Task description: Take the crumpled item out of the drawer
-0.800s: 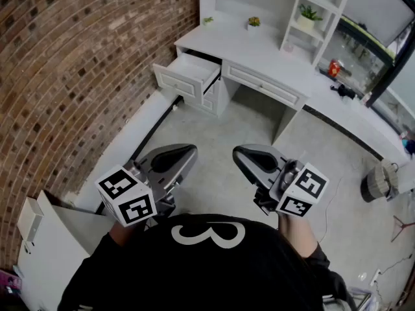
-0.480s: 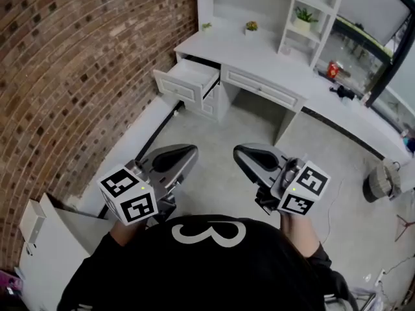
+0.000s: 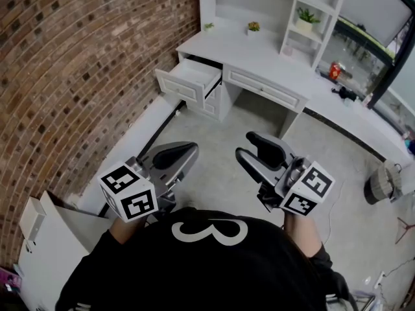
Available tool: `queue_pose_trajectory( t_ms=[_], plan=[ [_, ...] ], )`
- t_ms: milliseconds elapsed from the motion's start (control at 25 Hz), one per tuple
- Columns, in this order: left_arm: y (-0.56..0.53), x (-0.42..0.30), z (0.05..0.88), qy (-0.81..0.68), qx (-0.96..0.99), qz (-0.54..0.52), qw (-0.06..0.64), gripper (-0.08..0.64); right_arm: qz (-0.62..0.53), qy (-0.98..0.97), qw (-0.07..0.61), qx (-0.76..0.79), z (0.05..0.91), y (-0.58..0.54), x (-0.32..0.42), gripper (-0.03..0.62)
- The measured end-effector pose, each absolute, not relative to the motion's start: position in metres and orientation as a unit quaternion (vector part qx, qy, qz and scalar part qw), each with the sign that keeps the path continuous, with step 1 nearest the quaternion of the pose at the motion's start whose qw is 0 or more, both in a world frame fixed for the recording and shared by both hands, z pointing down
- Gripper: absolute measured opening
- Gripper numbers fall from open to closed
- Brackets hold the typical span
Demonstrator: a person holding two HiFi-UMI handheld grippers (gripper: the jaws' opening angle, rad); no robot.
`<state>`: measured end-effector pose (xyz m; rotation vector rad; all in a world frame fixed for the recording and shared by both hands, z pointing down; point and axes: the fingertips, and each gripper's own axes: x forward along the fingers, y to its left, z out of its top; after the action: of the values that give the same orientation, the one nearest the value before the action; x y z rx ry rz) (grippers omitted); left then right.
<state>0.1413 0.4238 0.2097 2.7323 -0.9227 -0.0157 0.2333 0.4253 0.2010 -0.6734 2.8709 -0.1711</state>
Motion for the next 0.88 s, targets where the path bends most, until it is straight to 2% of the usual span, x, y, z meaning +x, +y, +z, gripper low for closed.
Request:
queue_pose_trajectory(
  t_ms=[320,640,880],
  plan=[
    [0.401,0.125,0.227,-0.331,0.932,-0.01,0.145,0.003,-0.048,0.955,0.082,-0.283,0.217,0.39,0.235,0.384],
    [0.361,0.113,0.248,-0.333,0.93,-0.006,0.155,0.003,-0.048,0.949,0.062,-0.304,0.245,0.343,0.224,0.479],
    [0.312,0.093,0.262,-0.336,0.927,-0.002,0.165,0.003,-0.053,0.947,0.053,-0.312,0.26,0.292,0.207,0.508]
  ],
)
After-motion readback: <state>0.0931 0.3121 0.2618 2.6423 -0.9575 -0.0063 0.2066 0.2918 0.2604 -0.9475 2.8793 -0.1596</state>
